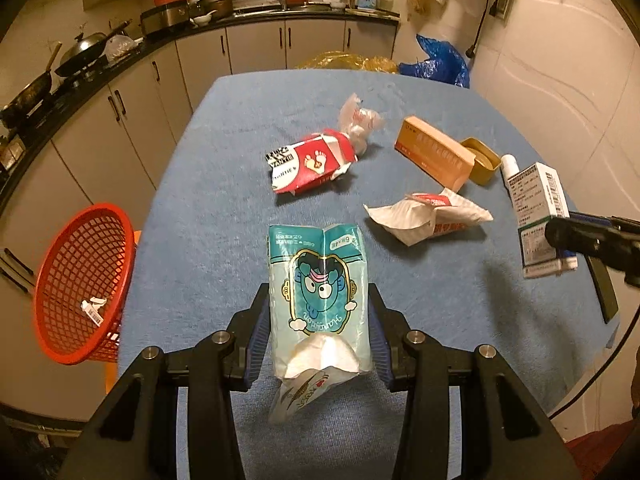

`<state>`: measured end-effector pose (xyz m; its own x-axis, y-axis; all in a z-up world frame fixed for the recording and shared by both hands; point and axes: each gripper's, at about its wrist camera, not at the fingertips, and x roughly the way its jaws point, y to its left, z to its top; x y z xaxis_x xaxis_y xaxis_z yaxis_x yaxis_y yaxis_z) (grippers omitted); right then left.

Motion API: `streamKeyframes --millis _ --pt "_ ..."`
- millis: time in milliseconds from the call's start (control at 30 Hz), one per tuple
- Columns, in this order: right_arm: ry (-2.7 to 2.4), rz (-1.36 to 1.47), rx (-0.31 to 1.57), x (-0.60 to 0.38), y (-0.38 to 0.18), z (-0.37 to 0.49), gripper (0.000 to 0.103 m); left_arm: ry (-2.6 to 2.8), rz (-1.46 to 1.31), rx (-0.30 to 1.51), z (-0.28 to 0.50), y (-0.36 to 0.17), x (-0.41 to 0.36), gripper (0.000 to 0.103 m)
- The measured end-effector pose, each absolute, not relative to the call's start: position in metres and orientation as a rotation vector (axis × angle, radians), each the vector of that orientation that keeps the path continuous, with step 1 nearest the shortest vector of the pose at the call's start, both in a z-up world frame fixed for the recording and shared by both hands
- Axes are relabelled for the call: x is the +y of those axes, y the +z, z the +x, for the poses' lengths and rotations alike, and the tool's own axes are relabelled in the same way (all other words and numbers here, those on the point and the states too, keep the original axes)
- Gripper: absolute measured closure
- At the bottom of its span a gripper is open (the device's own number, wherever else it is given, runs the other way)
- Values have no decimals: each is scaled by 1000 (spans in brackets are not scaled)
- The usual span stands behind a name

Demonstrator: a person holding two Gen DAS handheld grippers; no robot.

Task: Collect trash
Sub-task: 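Lift the pack and box in both tools toward the red basket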

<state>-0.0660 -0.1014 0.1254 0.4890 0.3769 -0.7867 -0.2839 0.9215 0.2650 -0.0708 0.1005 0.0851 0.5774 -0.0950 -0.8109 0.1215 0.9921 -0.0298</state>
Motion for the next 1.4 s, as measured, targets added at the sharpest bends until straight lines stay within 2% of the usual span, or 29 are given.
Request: streamKeyframes --millis 1400 --pt "573 -13 997 -4 145 -59 61 23 -101 836 -95 113 194 60"
